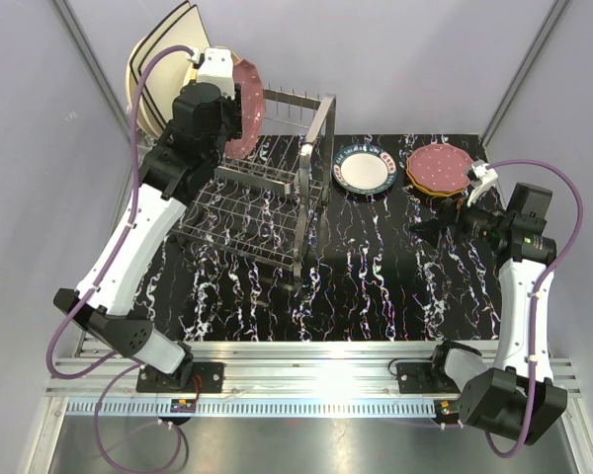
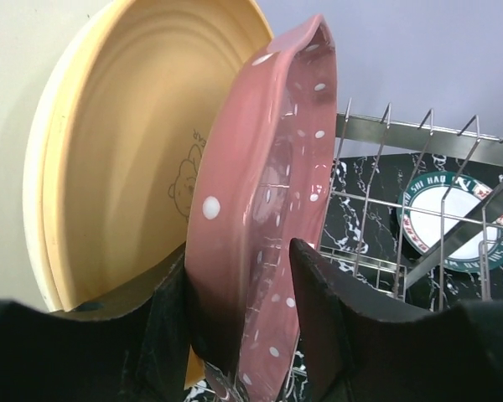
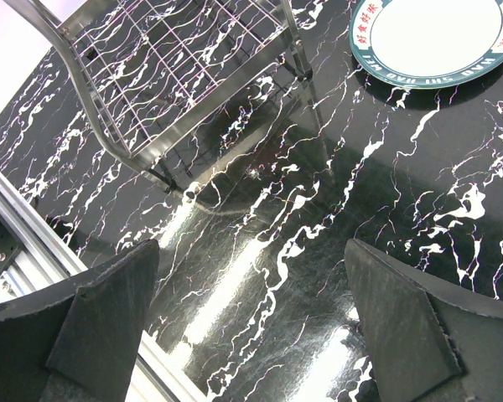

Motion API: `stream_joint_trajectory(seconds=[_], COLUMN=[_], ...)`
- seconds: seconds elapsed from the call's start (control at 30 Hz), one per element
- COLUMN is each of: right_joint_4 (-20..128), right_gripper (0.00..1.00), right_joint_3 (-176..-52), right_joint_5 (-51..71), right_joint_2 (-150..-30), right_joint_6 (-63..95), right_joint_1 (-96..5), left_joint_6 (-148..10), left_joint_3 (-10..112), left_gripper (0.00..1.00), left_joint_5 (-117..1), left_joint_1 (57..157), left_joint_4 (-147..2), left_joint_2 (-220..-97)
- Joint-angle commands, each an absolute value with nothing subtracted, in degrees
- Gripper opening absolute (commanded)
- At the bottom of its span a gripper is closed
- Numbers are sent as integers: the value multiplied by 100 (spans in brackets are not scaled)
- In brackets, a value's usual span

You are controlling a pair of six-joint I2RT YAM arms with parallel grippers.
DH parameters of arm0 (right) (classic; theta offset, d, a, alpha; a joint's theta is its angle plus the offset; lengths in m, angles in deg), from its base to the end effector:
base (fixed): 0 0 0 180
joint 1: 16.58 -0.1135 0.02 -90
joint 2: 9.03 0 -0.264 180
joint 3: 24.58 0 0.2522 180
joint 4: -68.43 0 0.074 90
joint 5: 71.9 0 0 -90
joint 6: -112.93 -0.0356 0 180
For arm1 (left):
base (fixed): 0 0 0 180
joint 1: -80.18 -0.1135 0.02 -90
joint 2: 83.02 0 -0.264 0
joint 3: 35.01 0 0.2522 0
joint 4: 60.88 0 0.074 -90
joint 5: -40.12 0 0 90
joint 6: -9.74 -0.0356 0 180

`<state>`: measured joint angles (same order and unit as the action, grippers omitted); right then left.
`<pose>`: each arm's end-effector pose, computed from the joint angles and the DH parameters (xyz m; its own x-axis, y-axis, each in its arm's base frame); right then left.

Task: Unload the plates from the dish rack
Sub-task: Grab a plate with the left arm

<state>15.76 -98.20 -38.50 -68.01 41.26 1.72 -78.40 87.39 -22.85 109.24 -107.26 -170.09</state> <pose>0.2008 -0.0351 0.3458 -0.4132 -0.0457 -0.9095 -0.6125 0.7530 0.2405 0.2841 -0.1394 0.5027 -0.1688 0.0607 -0.9838 0.0373 0.9978 0.0552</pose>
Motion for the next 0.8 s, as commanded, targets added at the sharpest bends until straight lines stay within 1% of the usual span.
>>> stream_joint_trajectory(seconds=[0.0,0.07,0.1,0.17,0.2,0.27,0.3,0.37,0.43,0.63,0.77], right_joint_4=[1565,1565,1565,1565,1565,1565,1565,1565,1565,1565,1556], right_gripper=[100,100,100,100,100,100,100,100,100,100,100], right_joint_3=[-9864,-9855,-9855,-9855,-9855,-9855,-9855,-9855,-9855,-9855,-9855], right_joint_5=[-3964,-3964,-3964,-3956,-3956,-3956,-3956,-3947,-3947,-3938,-3947], right_joint_2=[-6721,-6721,-6713,-6713,-6713,-6704,-6704,-6712,-6712,-6704,-6695], right_joint_6=[4253,4253,4253,4262,4271,4262,4271,4271,4271,4280,4288], right_joint_1=[152,152,144,144,144,152,144,152,144,152,152], left_joint_6=[-8202,-8343,-8369,-8439,-8466,-8492,-8579,-8641,-8720,-8835,-8923], left_joint_3=[8598,8519,8475,8457,8439,8439,8439,8465,8501,8738,8712], left_gripper=[43,40,34,28,20,17,12,8,1,0,0], left_joint_5=[-2245,-2263,-2254,-2289,-2281,-2245,-2289,-2316,-2316,-2290,-2263], left_joint_1=[10839,10831,10831,10804,10804,10813,10813,10813,10813,10813,10813], left_joint_4=[-10286,-10136,-10110,-10057,-10039,-10004,-9961,-9934,-9881,-9767,-9425], left_joint_2=[-16925,-16898,-16863,-16854,-16846,-16837,-16837,-16819,-16810,-16775,-16661])
